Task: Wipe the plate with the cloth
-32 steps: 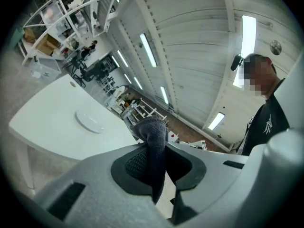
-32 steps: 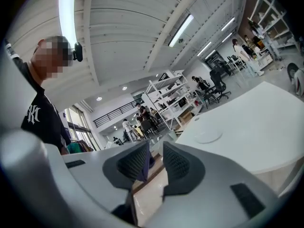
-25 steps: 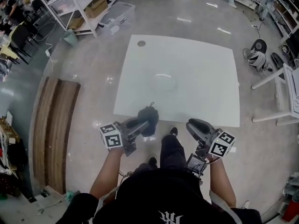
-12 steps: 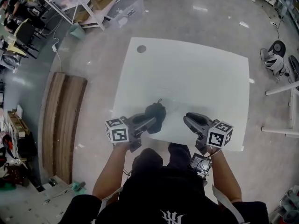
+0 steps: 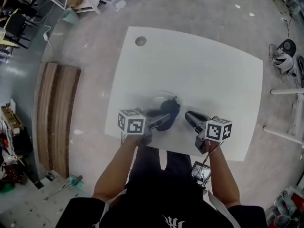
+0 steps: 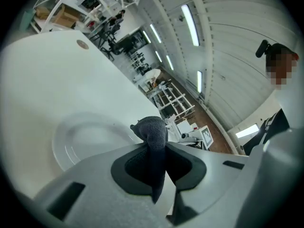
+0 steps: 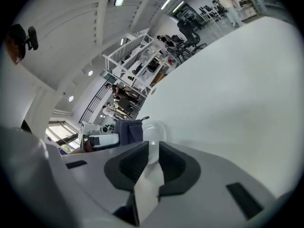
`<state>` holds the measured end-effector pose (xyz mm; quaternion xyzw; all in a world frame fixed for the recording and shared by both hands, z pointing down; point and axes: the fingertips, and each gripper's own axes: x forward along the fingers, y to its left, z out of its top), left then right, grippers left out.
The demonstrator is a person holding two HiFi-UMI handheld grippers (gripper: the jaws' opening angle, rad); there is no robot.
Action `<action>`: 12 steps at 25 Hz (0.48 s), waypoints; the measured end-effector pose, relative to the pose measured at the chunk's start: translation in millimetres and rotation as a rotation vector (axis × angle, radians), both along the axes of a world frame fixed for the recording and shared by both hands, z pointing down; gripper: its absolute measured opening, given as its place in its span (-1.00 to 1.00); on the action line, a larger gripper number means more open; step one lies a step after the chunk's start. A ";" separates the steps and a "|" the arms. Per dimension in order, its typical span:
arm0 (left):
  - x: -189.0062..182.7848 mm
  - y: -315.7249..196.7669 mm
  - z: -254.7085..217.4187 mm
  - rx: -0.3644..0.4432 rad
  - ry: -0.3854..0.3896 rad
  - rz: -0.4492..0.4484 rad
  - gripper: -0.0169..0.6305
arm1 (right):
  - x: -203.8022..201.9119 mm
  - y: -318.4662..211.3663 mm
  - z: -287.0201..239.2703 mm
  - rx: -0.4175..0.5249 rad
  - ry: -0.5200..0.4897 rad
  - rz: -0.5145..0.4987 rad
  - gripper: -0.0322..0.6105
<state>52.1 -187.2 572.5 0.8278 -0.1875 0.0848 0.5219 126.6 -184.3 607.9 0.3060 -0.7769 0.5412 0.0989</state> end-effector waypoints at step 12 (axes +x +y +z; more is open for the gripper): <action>4.4 -22.1 36.6 -0.173 -0.037 0.028 -0.79 | -35.5 -13.1 38.7 -0.246 -0.027 -0.060 -0.73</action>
